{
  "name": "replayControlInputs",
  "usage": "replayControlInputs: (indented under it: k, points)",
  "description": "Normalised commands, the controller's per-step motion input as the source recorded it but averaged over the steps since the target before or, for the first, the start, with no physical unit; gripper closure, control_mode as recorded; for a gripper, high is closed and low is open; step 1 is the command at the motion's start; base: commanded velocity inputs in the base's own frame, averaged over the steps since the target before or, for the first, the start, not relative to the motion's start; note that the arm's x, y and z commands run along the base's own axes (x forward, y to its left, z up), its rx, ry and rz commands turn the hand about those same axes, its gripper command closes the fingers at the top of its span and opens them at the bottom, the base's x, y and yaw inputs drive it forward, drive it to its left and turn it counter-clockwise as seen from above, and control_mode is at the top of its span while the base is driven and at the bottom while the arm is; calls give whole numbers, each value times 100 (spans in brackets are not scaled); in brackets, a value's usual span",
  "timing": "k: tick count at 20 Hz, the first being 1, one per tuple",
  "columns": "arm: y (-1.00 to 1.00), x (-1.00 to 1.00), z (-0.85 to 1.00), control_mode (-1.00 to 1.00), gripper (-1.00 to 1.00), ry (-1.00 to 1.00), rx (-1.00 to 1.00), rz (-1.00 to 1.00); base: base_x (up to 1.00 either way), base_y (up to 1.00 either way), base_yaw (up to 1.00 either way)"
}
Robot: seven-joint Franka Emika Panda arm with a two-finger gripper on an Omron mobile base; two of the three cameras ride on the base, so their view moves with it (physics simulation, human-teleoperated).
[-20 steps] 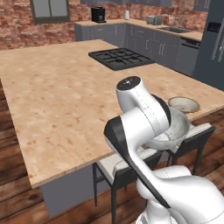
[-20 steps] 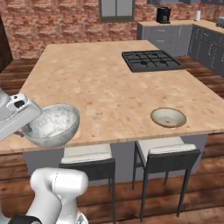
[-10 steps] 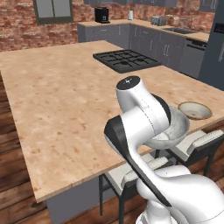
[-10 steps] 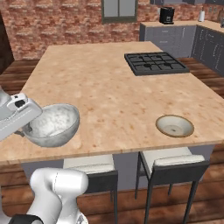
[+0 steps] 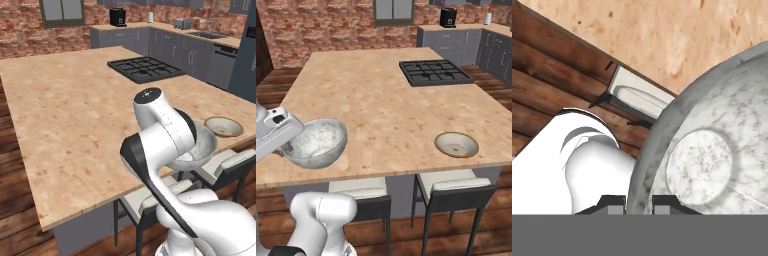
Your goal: Pick up the bowls from the cabinet and place each bowl in front of a stool on the dining counter.
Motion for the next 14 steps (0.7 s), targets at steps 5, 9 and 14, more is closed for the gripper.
replayControlInputs:
  k: [5,9,14]
  points:
    - [0,10,-1,-100,100,0,0,0,2,0,0]
    - [0,58,-13,-100,100,0,6,2,0,0,0]
    - [5,75,-26,-100,100,0,11,3,0,0,0]
